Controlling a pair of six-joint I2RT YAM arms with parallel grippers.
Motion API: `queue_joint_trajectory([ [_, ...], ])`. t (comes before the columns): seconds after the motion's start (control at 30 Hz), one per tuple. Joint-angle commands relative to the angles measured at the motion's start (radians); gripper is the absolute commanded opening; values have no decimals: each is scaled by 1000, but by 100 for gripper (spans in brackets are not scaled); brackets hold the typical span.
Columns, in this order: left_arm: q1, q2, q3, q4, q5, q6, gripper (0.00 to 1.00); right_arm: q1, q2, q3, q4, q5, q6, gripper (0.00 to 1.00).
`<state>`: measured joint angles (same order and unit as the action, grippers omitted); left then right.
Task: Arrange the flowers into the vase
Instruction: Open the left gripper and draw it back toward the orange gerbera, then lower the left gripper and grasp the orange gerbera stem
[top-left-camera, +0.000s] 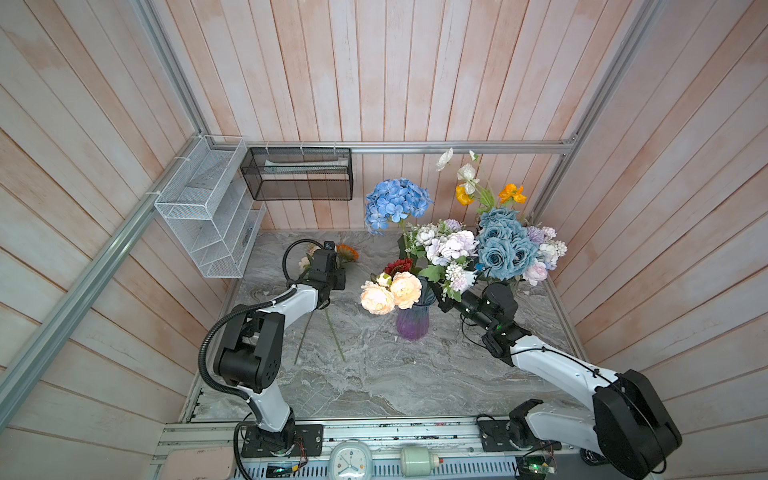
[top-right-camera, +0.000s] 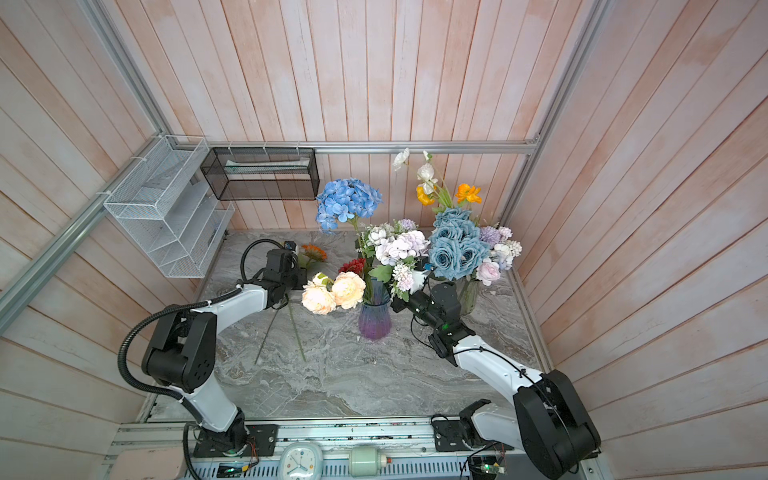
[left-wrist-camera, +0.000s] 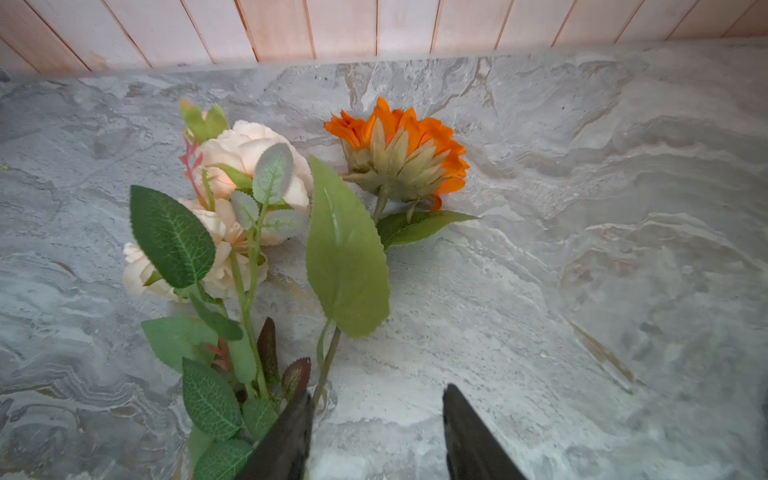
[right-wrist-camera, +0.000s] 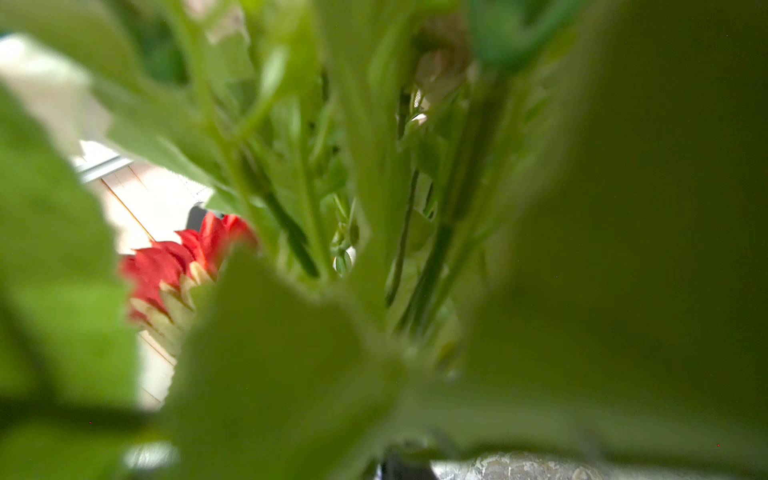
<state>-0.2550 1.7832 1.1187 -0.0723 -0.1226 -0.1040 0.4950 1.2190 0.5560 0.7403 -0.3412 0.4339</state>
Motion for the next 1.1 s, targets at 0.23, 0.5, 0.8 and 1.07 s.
queue_joint_trajectory([
  [0.23, 36, 138, 176, -221, 31, 72, 52, 3, -15, 5, 23, 4, -17, 13],
  [0.5, 36, 207, 205, -262, -2, 89, 52, 4, -3, 17, 19, -8, -15, 13],
  [0.8, 37, 248, 238, -278, -49, 103, 52, 4, -3, 15, 13, -5, -12, 13],
  [1.07, 23, 244, 212, -285, 6, 68, 41, 4, 7, 20, 21, -7, -9, 13],
])
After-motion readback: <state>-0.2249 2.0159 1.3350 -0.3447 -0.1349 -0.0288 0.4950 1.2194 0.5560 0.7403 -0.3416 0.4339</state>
